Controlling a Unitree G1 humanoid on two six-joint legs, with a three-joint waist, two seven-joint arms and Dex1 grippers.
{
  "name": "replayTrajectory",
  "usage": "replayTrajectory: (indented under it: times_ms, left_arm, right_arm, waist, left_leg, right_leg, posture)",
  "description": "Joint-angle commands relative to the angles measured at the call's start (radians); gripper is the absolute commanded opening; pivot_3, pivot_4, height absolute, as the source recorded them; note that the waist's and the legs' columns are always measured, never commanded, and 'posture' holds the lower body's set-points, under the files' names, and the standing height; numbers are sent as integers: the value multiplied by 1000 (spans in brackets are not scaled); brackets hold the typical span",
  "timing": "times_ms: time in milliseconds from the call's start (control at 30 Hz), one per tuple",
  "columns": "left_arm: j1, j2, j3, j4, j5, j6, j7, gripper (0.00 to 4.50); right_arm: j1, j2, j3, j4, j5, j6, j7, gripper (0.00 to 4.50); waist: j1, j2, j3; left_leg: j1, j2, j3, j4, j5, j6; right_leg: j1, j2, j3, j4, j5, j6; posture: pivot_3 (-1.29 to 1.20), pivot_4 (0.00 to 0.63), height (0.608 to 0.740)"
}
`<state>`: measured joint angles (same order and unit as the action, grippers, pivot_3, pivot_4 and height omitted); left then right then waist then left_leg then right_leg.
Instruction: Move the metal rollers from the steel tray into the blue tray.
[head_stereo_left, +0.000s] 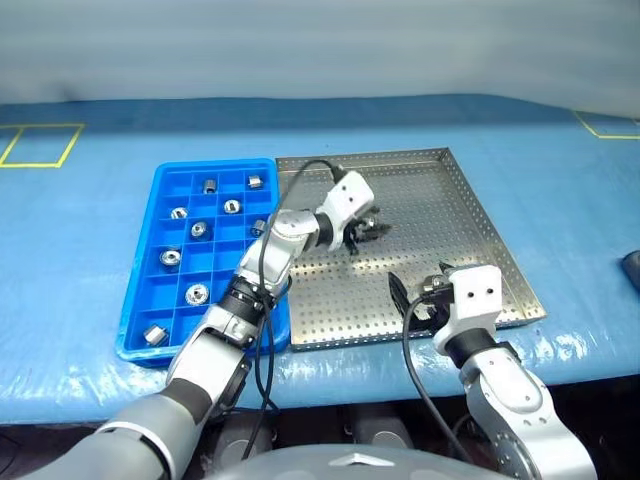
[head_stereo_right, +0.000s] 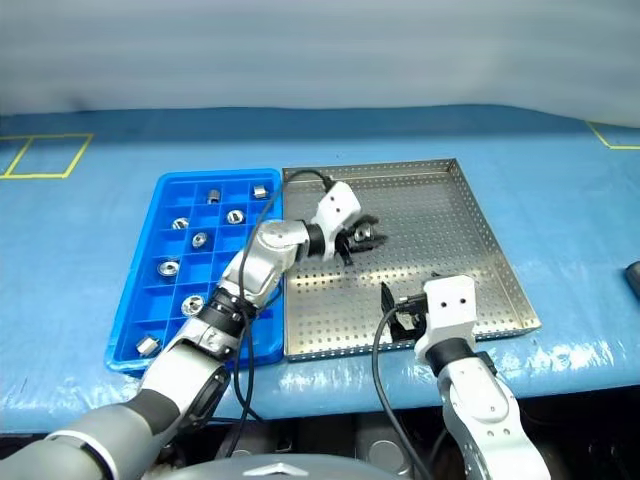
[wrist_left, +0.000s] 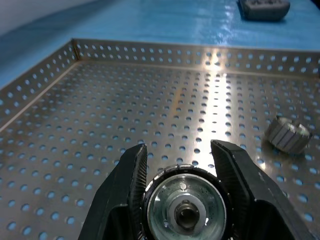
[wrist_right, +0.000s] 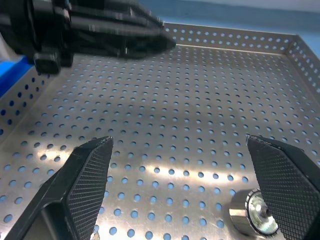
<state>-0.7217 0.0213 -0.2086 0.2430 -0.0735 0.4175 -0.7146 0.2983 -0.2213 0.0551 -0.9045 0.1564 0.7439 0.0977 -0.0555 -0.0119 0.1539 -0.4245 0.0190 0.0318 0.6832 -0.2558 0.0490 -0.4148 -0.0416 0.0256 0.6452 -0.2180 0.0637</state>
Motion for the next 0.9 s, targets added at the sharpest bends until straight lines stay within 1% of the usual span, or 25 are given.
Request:
replayTrajectory:
  times_ms: [33,167,233,333,467,667,733,800,900]
  left_arm:
    - [51,32,68,-188,-50,70,56,1735]
    - [156,123,110,-344,-16,75,129,1735]
    - [207,153,130,-408,-3,89,177,1735]
    - [279,182,155,-493,8,126,245,1735]
    - [352,212,172,-559,17,167,301,1735]
    - [438,237,196,-594,13,211,349,1735]
    - [461,252,190,-584,18,206,352,1735]
    - [474,242,194,-570,0,205,357,1735]
    - [484,253,165,-547,9,196,348,1735]
  right_arm:
    - [-47,-16,20,-3,12,10,28,4500]
    - [-129,-38,69,29,25,25,67,4500]
    - [-163,-41,91,49,30,29,83,4500]
    - [-206,-39,120,82,39,30,103,4500]
    - [-247,-39,144,114,49,29,125,4500]
    - [-285,-42,166,146,65,31,149,4500]
    - [-288,-42,172,150,65,31,152,4500]
    - [-287,-41,175,152,66,30,152,4500]
    - [-287,-41,176,154,66,29,150,4500]
  waist:
    - [3,0,0]
    - [20,0,0]
    - [31,0,0]
    - [58,0,0]
    - [92,0,0]
    - [108,0,0]
    - [111,0,0]
    - [114,0,0]
    - [120,0,0]
  left_leg:
    - [1,0,0,0,0,0]
    - [3,0,0,0,1,-1]
    - [4,0,0,0,1,-1]
    - [5,0,-1,0,1,-1]
    - [5,-1,-1,0,1,-1]
    - [5,-1,-2,0,1,-2]
    - [5,-1,-2,0,1,-2]
    - [5,-1,-2,0,1,-2]
    - [5,-1,-2,0,1,-2]
  right_leg:
    - [0,0,0,0,0,0]
    - [2,1,0,1,0,0]
    - [3,1,0,1,0,-1]
    - [4,1,0,1,0,-1]
    - [5,0,-1,1,-1,-2]
    - [5,0,-3,0,-1,-3]
    - [5,0,-3,1,-1,-3]
    - [5,0,-3,1,-1,-3]
    - [5,-1,-3,0,-2,-3]
  posture:
    - [-24,150,740]
    - [30,150,740]
    - [60,150,740]
    - [123,150,740]
    - [159,150,740]
    - [193,150,740]
    - [196,150,740]
    - [196,150,740]
    - [193,150,740]
